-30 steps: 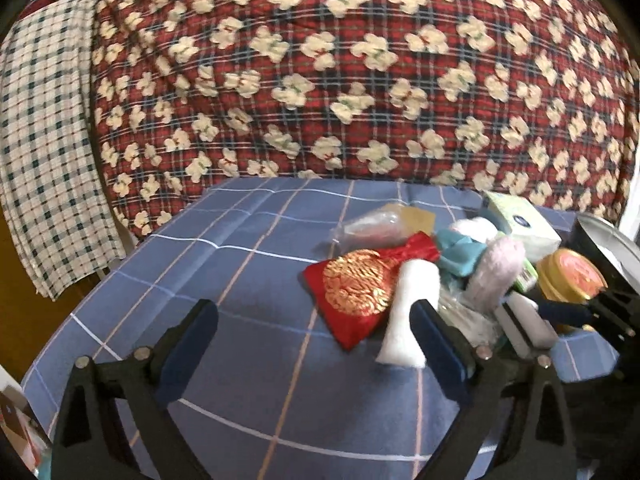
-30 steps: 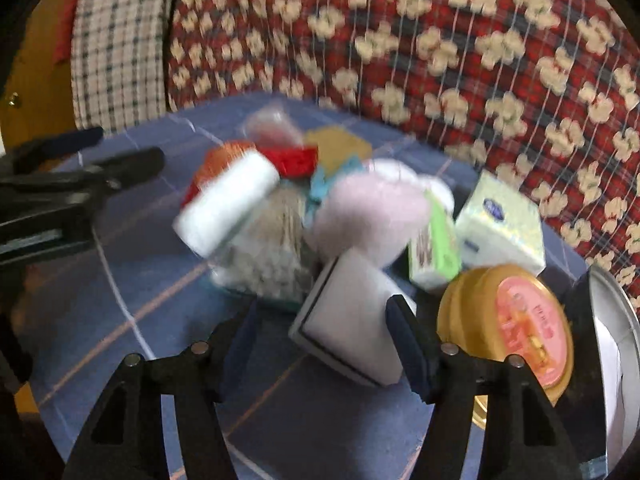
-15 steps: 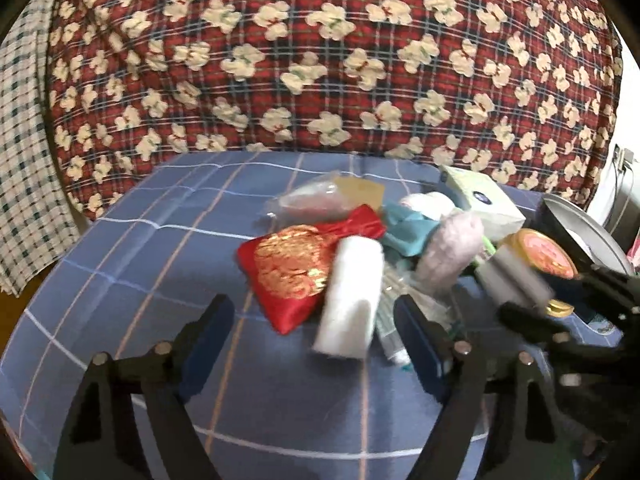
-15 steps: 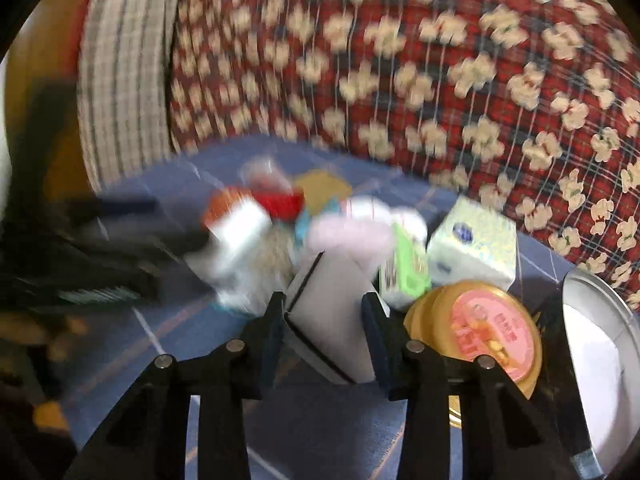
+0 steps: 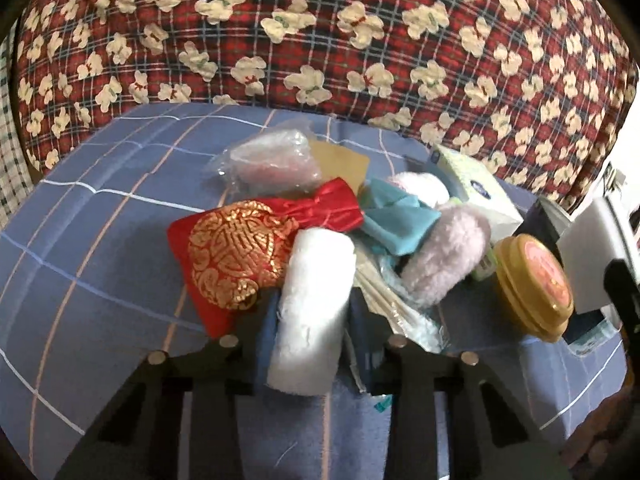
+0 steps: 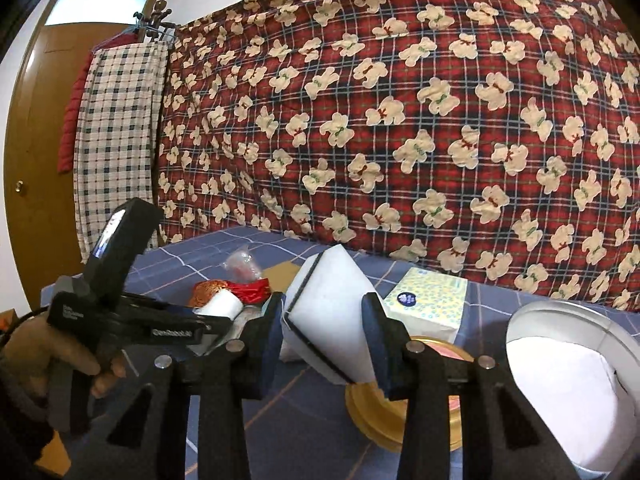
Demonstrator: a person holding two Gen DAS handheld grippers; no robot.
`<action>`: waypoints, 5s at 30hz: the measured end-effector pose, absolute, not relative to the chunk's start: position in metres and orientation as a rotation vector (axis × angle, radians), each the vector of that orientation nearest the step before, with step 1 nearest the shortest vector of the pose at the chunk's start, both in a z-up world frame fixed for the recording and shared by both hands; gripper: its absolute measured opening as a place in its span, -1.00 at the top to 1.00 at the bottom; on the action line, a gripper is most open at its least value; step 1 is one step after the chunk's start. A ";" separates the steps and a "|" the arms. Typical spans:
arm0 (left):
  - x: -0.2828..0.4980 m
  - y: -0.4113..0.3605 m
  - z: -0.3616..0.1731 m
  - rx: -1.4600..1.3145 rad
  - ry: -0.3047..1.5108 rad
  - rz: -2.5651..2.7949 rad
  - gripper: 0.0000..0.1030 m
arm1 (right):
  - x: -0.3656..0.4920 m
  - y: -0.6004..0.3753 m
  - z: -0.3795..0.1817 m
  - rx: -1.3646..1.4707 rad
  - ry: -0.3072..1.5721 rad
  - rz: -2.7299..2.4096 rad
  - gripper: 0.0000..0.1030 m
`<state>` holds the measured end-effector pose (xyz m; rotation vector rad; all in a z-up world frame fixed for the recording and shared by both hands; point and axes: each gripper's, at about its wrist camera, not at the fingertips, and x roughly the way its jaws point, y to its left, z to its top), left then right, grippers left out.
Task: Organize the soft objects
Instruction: 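Carry the towel and sponge to the silver tin and release both inside, then move both tools back over the pile of soft items, then grasp the pink fluffy puff with the right tool while the left tool grasps the red pouch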
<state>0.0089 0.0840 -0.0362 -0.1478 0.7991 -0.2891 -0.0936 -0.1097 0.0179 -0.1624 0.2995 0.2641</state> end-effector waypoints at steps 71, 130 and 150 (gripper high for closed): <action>-0.049 -0.179 0.031 0.112 0.373 -0.536 -0.99 | -0.150 -0.338 0.043 -0.017 0.142 -0.417 -0.78; 0.026 0.121 0.002 -0.050 0.448 -0.035 -0.99 | -0.060 -0.101 0.014 -0.128 0.363 0.100 -0.78; 0.035 0.142 -0.006 -0.086 0.512 -0.017 -0.99 | 0.022 -0.064 -0.039 -0.075 0.753 0.194 0.23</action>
